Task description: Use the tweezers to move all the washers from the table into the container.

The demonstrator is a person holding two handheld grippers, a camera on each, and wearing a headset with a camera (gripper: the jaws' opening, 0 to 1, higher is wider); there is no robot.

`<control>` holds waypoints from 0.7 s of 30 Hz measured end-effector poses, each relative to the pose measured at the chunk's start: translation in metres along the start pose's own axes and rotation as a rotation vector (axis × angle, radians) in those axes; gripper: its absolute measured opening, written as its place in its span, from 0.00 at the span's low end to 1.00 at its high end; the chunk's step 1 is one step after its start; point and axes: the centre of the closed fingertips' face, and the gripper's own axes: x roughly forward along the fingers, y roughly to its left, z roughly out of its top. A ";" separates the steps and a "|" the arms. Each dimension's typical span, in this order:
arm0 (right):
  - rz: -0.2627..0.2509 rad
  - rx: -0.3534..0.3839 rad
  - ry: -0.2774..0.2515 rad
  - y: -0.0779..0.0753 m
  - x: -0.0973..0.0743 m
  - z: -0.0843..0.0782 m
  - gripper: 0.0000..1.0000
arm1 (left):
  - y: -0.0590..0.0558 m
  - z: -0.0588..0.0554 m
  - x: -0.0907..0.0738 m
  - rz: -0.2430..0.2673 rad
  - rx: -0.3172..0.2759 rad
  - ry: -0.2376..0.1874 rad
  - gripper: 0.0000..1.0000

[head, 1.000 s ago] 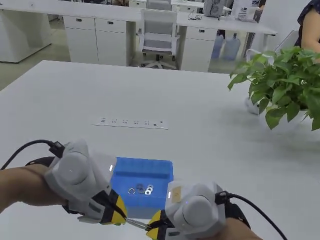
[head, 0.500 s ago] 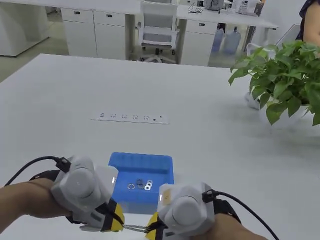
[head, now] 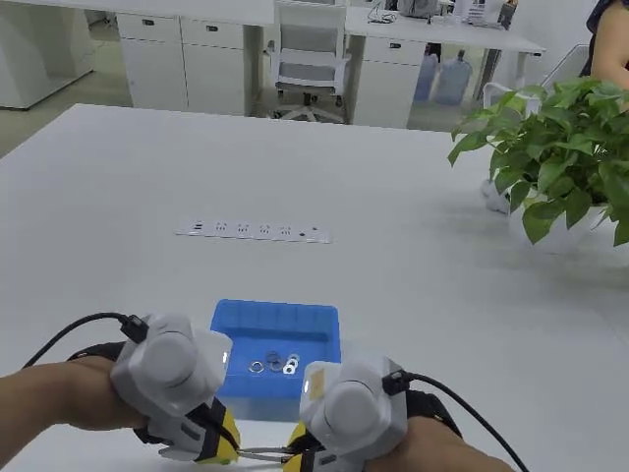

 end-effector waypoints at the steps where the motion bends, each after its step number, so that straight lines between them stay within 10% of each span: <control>1: 0.004 0.001 0.000 0.001 0.000 0.000 0.12 | 0.001 -0.001 0.001 0.002 -0.002 0.002 0.06; 21: -0.016 0.040 -0.005 0.003 -0.001 -0.004 0.22 | -0.002 -0.014 0.006 0.002 -0.009 0.051 0.07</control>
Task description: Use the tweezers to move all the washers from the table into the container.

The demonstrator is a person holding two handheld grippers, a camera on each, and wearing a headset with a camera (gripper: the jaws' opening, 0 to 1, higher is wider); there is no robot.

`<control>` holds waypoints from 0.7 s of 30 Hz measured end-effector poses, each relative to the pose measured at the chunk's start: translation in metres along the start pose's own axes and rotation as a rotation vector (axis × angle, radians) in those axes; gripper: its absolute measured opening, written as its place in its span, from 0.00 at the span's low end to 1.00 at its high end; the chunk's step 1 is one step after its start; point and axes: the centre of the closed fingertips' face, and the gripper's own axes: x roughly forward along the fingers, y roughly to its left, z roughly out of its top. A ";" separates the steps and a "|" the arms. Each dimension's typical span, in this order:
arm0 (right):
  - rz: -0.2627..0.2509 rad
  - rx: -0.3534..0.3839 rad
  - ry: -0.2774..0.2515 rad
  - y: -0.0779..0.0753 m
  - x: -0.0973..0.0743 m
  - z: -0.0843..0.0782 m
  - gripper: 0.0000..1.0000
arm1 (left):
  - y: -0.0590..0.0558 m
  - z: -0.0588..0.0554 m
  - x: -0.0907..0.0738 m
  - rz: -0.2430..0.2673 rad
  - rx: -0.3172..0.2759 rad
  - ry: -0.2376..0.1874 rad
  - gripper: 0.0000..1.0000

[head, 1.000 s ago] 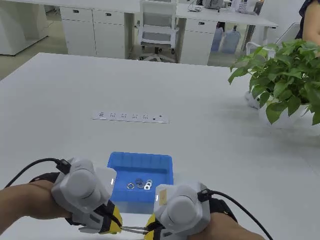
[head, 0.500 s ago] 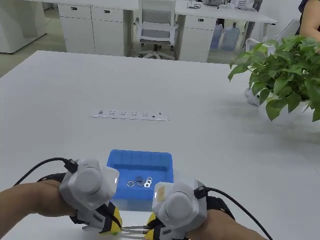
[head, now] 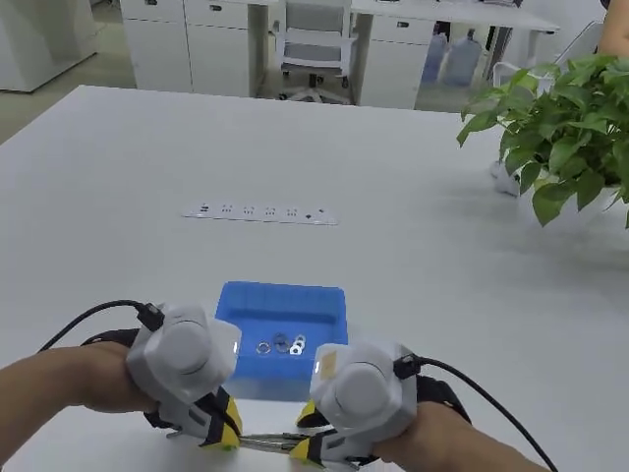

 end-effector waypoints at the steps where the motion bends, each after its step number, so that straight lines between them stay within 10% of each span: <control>1: -0.010 0.005 0.000 0.000 -0.002 -0.001 0.24 | 0.001 -0.001 -0.001 0.009 -0.017 0.001 0.08; 8: -0.129 0.121 -0.089 -0.013 -0.033 -0.009 0.34 | 0.002 -0.011 -0.014 0.076 -0.061 0.006 0.22; 21: -0.292 0.353 -0.286 -0.029 -0.090 -0.036 0.83 | 0.002 0.019 -0.059 0.235 -0.236 -0.267 0.81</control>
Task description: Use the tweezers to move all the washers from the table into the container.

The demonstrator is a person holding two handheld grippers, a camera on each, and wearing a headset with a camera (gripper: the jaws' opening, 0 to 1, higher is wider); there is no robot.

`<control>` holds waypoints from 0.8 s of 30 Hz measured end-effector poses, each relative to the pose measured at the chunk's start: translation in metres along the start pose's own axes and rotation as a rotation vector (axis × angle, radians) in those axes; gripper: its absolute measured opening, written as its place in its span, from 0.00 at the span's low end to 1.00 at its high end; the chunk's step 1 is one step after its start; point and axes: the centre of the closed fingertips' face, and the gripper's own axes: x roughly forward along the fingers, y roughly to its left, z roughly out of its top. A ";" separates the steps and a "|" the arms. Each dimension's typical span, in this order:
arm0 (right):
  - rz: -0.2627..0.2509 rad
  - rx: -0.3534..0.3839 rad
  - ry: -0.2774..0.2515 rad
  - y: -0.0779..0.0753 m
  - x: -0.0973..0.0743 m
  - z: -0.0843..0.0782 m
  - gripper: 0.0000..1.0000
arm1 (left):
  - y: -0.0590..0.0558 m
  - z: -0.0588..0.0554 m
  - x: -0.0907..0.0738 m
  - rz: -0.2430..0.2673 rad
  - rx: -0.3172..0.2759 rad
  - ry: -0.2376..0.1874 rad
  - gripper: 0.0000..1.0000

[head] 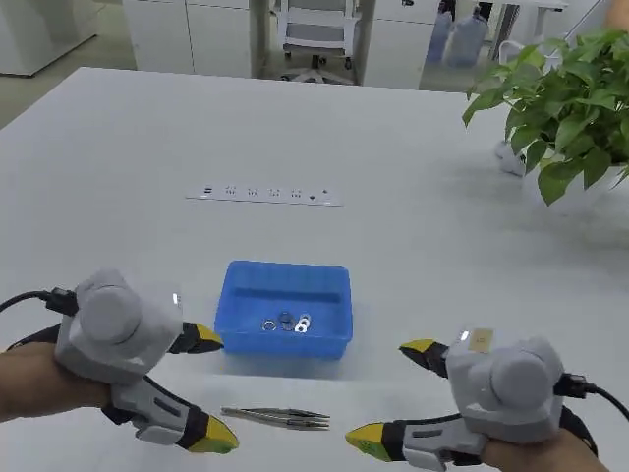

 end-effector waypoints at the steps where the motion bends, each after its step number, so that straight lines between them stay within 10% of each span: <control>1: -0.005 0.006 -0.008 -0.001 -0.002 0.000 0.86 | 0.001 0.003 -0.001 0.010 0.005 -0.017 0.85; 7: -0.011 0.020 -0.016 -0.005 -0.017 -0.002 1.00 | 0.002 0.017 -0.013 0.058 -0.013 -0.098 0.99; 24: -0.009 0.003 -0.018 -0.001 -0.020 -0.002 1.00 | 0.001 0.014 -0.015 0.061 -0.011 -0.099 0.99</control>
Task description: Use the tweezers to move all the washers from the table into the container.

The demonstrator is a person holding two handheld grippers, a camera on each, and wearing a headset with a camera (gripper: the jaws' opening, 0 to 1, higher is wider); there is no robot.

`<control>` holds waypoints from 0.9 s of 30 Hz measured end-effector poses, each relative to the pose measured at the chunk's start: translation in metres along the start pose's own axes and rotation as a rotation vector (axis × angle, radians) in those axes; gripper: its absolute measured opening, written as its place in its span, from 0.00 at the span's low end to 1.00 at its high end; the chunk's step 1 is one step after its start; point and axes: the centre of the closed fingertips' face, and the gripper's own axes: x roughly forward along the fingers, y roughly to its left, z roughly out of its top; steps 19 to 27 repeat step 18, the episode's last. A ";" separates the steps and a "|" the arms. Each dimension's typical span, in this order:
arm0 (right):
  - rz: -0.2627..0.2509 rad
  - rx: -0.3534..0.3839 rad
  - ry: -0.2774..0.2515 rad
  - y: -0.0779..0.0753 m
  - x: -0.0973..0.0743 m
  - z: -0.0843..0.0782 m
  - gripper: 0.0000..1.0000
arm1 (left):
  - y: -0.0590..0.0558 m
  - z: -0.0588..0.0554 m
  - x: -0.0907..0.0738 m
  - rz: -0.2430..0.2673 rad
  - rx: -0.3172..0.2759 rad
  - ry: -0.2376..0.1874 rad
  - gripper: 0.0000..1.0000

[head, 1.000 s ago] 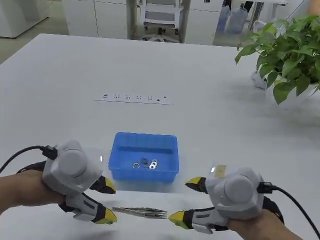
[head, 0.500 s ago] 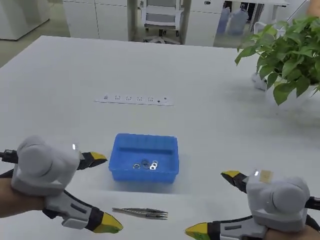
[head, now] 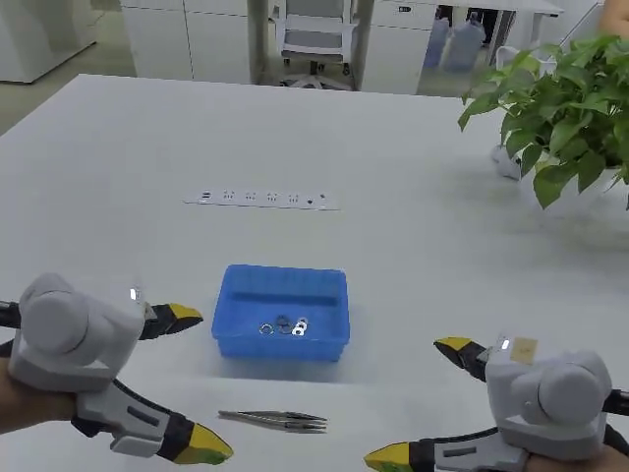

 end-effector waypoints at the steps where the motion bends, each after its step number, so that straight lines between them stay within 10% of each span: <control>1: 0.000 -0.001 0.000 0.000 0.000 0.000 1.00 | 0.000 0.000 0.000 0.000 -0.002 0.000 0.99; 27: 0.008 -0.002 0.008 0.003 0.000 -0.002 1.00 | -0.001 0.002 -0.002 -0.002 0.027 0.003 0.99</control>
